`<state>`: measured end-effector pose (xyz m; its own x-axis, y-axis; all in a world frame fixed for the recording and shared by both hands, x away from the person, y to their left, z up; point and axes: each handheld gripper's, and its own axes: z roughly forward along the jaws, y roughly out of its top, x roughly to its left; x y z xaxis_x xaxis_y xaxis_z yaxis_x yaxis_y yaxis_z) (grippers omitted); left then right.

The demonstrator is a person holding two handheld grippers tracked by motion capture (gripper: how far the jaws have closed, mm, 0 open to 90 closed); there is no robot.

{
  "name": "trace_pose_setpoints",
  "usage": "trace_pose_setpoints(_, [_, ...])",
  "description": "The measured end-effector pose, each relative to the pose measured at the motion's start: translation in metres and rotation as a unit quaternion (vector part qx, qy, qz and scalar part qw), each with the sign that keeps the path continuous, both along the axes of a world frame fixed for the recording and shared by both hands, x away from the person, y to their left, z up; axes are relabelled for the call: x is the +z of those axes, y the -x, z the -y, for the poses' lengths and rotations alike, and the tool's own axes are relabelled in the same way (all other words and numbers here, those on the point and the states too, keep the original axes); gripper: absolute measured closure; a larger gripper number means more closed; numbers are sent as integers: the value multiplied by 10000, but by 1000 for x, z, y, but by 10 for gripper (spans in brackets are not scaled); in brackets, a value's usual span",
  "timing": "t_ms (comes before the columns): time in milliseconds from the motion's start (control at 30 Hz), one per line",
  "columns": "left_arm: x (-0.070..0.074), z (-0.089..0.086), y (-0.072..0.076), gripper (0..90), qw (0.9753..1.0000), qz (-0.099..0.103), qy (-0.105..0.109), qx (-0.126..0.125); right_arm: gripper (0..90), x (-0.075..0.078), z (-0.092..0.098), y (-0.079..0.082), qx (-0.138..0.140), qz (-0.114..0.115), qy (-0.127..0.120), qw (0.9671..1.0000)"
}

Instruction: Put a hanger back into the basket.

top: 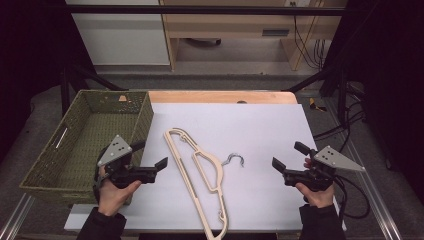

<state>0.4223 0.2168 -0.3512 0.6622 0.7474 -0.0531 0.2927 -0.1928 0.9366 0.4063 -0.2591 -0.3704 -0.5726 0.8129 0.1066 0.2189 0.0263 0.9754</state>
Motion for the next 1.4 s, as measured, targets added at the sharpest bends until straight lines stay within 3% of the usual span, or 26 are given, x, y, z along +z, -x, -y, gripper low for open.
trace_pose_setpoints(200, [-3,22,-8,41,9995,-69,-233,-192,49,-1,-1,-1,-2,-10,11,10000])
trace_pose_setpoints(733, [-15,73,-42,48,9966,-364,-418,-610,49,-1,0,0,7,-15,-28,10000])
trace_pose_setpoints(1067, [-28,100,-62,68,9934,-506,-745,-714,49,-1,2,0,28,-1,-28,10000])
trace_pose_setpoints(1400, [-45,127,-78,87,9877,-741,-1066,-867,49,-2,2,-1,24,-16,-37,10000])
